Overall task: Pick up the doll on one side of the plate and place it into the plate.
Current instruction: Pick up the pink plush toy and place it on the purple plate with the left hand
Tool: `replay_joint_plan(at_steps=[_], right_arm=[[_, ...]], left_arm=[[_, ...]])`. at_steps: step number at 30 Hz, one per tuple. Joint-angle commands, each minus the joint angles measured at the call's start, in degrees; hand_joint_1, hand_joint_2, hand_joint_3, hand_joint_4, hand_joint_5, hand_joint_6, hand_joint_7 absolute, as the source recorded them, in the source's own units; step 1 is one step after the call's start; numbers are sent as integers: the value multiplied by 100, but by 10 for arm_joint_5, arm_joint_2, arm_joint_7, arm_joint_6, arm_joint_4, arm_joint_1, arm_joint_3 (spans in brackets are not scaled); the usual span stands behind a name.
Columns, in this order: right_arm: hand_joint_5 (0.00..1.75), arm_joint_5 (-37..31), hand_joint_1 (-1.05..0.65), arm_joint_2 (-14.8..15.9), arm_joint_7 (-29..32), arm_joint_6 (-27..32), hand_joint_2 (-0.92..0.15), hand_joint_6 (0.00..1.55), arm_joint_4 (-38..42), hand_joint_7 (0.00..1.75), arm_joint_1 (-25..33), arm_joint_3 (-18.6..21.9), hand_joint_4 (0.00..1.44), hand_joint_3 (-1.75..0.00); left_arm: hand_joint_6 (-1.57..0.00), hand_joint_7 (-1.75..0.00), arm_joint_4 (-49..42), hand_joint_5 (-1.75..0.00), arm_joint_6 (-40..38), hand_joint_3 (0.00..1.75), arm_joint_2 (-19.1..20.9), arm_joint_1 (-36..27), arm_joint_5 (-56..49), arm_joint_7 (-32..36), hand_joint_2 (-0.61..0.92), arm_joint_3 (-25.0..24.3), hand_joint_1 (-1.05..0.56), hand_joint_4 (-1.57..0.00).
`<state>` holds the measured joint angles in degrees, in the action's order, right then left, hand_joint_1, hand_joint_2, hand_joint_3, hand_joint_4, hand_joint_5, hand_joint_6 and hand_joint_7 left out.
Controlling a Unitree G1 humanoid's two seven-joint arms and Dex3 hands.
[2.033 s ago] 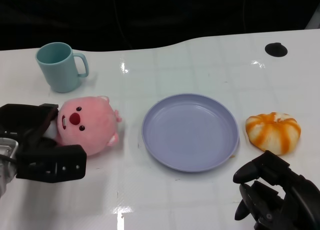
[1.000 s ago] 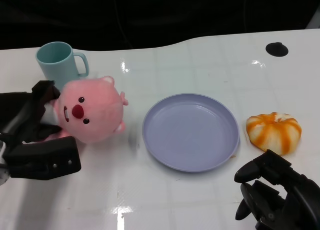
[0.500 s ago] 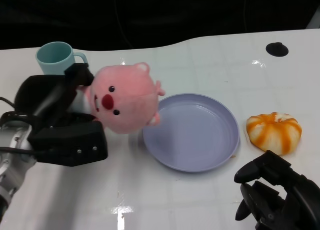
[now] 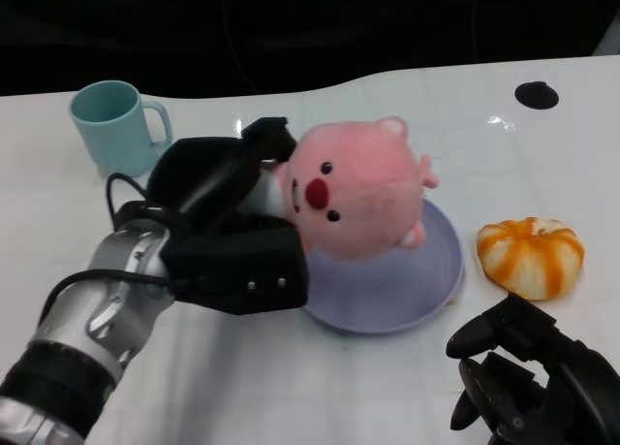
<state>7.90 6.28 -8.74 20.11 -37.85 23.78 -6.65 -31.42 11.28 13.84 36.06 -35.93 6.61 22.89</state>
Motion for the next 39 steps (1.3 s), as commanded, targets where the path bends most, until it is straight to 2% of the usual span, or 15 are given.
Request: replay_joint_plan(at_steps=[1,6,10,20,23,24,25,27,29,30,31,33,34,36,39], right_arm=[[174,-1,-32,3,3,-5,-92,38,-12,166,6,-1,51,-59],[173,-1,-31,4,2,-1,-92,38,-17,166,8,-1,51,-60],[173,-4,-31,3,4,1,-92,39,-21,166,10,-4,51,-59],[172,-6,-32,2,9,4,-92,40,-26,164,10,-11,52,-58],[172,-7,-33,2,10,2,-92,40,-25,164,10,-14,52,-58],[172,-9,-33,2,11,2,-92,40,-25,164,9,-14,52,-58],[171,-10,-33,3,12,2,-92,41,-26,164,9,-15,53,-58],[171,-10,-32,2,14,5,-92,41,-27,164,9,-16,53,-58],[171,-10,-32,2,15,8,-92,41,-29,164,9,-18,53,-58],[171,-11,-32,2,16,9,-92,41,-30,164,8,-18,53,-58],[171,-12,-32,2,17,9,-92,41,-31,164,8,-19,53,-58],[171,-13,-32,3,18,10,-92,41,-32,163,7,-20,53,-58],[171,-12,-33,3,18,10,-92,41,-32,163,7,-20,53,-58],[171,-11,-33,2,18,8,-92,41,-29,163,6,-19,53,-57],[171,-8,-32,1,17,7,-92,41,-27,163,5,-18,53,-57]], left_arm=[[-69,-174,-12,-175,-7,112,-10,21,-6,-10,42,8,-16,-92],[-77,-175,-22,-175,-24,118,-34,36,-12,-19,45,21,-16,-94],[-76,-175,-32,-175,-33,118,-45,47,-15,-25,44,31,-17,-94],[-68,-175,-72,-175,-57,107,-65,75,-25,-44,46,47,-14,-89],[-69,-175,-84,-175,-53,96,-67,79,-23,-43,46,49,-12,-89],[-69,-169,-85,-175,-52,94,-68,80,-19,-48,47,48,-14,-88],[-69,-156,-85,-175,-53,94,-68,81,-16,-54,48,47,-15,-86],[-75,-120,-83,-175,-59,89,-68,83,-12,-69,51,46,-18,-82],[-89,-63,-79,-175,-69,64,-68,85,-10,-85,64,45,-21,-77],[-90,-37,-74,-171,-76,50,-67,85,-8,-96,72,44,-24,-69],[-89,-23,-70,-165,-77,37,-64,84,-8,-105,80,45,-26,-64],[-76,-6,-65,-122,-70,26,-54,83,-8,-125,89,48,-33,-54],[-64,-3,-64,-86,-62,28,-47,84,-10,-139,91,51,-37,-50],[-42,-1,-60,-44,-47,36,-30,86,-12,-172,92,58,-50,-29],[-23,0,-44,-25,-45,44,-13,80,-19,-200,92,63,-69,-8]])
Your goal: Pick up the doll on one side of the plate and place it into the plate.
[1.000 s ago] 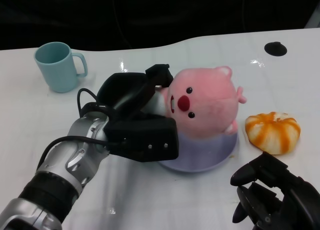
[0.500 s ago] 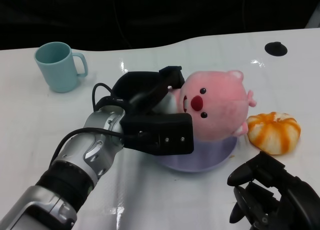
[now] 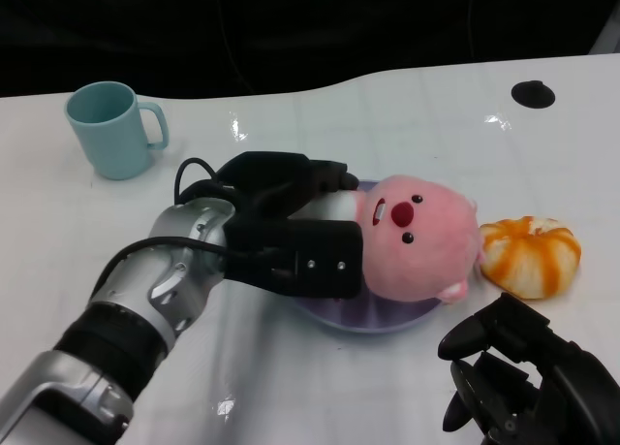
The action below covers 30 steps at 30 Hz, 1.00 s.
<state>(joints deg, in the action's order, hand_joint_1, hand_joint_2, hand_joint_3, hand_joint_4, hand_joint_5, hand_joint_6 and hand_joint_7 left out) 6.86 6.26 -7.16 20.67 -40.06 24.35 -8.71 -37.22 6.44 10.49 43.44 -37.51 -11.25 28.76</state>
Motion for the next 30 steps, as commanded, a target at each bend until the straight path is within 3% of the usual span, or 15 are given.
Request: replay_joint_plan(at_steps=[1,5,11,21,30], right_arm=[[171,4,-32,1,1,2,-92,42,-4,163,-1,4,53,-57],[171,1,-32,2,1,1,-92,42,-2,163,-2,4,53,-57],[171,3,-32,2,0,0,-92,42,-1,163,-2,6,53,-58],[171,8,-32,3,-1,5,-92,41,-2,164,-3,10,53,-58],[172,5,-31,2,0,3,-92,41,0,165,-6,6,53,-59]], left_arm=[[-16,0,18,-17,4,47,23,4,-4,-25,92,5,-76,-3],[-5,0,39,-3,4,54,42,-4,-11,-37,92,7,-92,0],[0,0,87,0,11,60,70,-21,-2,-50,92,-1,-104,0],[0,0,195,0,27,58,115,-84,52,-72,92,-57,-104,0],[0,0,251,0,41,54,144,-164,209,-151,92,-145,-97,0]])
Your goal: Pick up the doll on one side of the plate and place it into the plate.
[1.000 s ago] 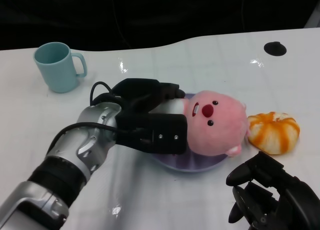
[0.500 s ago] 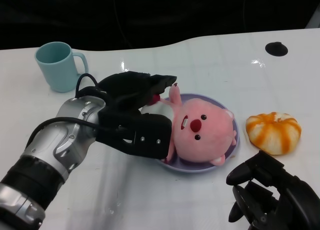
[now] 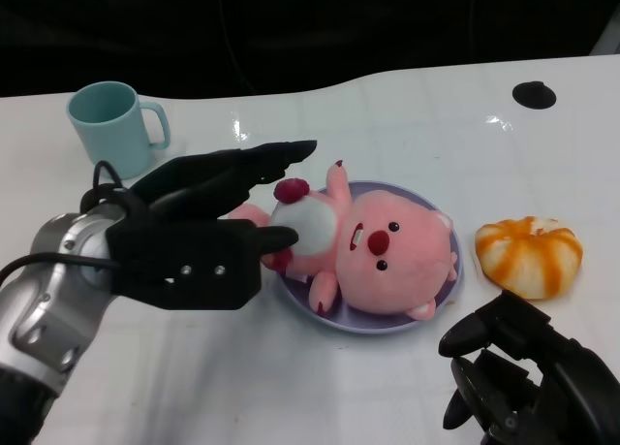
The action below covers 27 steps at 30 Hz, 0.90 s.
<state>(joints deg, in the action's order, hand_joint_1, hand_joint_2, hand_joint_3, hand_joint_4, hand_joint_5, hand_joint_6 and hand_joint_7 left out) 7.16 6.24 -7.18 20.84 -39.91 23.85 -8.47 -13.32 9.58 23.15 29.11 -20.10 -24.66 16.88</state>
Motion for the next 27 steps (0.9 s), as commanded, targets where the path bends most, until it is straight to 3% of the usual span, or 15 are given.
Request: replay_joint_plan(at_steps=[1,7,8,10,11,13,14,15,17,21,27], right_arm=[[172,2,-32,2,0,1,-92,41,-2,165,0,3,53,-58],[172,3,-32,1,1,1,-92,42,-3,165,1,4,53,-57],[171,4,-32,2,0,1,-92,42,-3,165,1,5,53,-57],[171,5,-32,3,-1,4,-92,41,-5,164,2,6,53,-57],[171,5,-31,3,0,6,-92,41,-6,164,2,6,53,-58],[171,6,-30,4,-1,6,-92,41,-6,164,1,7,53,-58],[171,6,-30,5,-2,4,-92,41,-5,164,1,7,52,-59],[171,6,-30,5,-3,2,-92,41,-4,164,1,8,52,-59],[171,6,-31,6,-4,1,-92,41,-2,164,1,8,52,-59],[171,4,-31,5,-3,3,-92,41,-1,164,-1,7,52,-58],[171,4,-31,4,-4,0,-92,41,3,164,-4,6,52,-59]], left_arm=[[0,0,16,0,12,54,18,-31,50,-20,92,-36,-96,-1],[-13,-6,27,-9,40,44,10,-86,117,-6,92,-89,-80,-16],[-21,-9,29,-16,44,36,2,-99,134,-1,92,-102,-71,-24],[-36,-10,34,-35,49,24,-14,-124,170,5,92,-125,-58,-30],[-50,-13,37,-59,49,19,-20,-135,186,5,92,-133,-43,-37],[-63,-20,49,-86,47,18,-36,-160,220,6,92,-150,-29,-41],[-69,-45,59,-106,37,29,-43,-173,233,7,88,-157,-20,-47],[-68,-69,68,-115,30,47,-47,-182,242,7,81,-162,-17,-53],[-69,-102,92,-128,7,85,-54,-206,265,4,66,-171,-14,-65],[-70,-125,156,-150,-68,110,-60,-249,300,11,58,-187,-16,-72],[-71,-134,265,-168,-245,115,-77,-303,370,40,57,-212,-17,-70]])
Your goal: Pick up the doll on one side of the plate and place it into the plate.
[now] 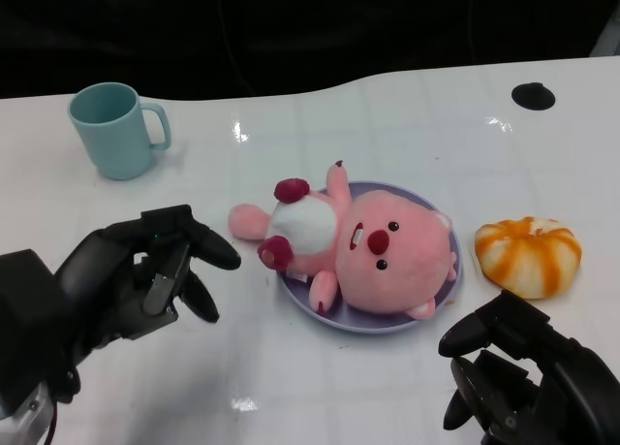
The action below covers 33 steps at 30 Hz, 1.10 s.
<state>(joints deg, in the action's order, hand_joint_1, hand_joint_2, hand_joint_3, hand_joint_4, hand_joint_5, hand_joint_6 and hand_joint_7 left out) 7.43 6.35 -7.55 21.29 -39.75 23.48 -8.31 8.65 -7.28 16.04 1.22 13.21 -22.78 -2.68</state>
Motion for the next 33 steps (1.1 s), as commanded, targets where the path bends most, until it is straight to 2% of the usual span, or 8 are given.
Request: replay_joint_plan(at_steps=[1,6,11,17,24,33], right_arm=[[171,1,-31,3,-1,-6,-92,41,3,164,0,4,52,-59],[171,0,-31,3,-1,-8,-92,41,4,165,0,5,53,-59],[171,7,-31,5,-5,-6,-92,40,1,165,2,15,53,-59],[171,16,-31,7,-14,-16,-92,40,0,164,15,32,52,-59],[172,17,-32,8,-18,-32,-92,39,-1,164,31,46,50,-59],[174,29,-31,3,-26,-51,-92,37,22,164,28,56,48,-60]], left_arm=[[-71,-135,65,-170,-116,114,-9,-34,53,29,58,-21,-16,-70],[-65,-148,127,-173,-245,106,-14,-70,106,54,65,-36,-17,-72],[-62,-153,153,-174,-297,101,-19,-93,130,63,65,-43,-19,-72],[-58,-155,164,-175,-316,97,-30,-109,158,56,71,-44,-18,-69],[-59,-158,153,-175,-329,93,-24,-104,179,44,72,-38,-22,-70],[-57,-160,122,-175,-301,91,-26,-96,171,27,74,-21,-20,-69]])
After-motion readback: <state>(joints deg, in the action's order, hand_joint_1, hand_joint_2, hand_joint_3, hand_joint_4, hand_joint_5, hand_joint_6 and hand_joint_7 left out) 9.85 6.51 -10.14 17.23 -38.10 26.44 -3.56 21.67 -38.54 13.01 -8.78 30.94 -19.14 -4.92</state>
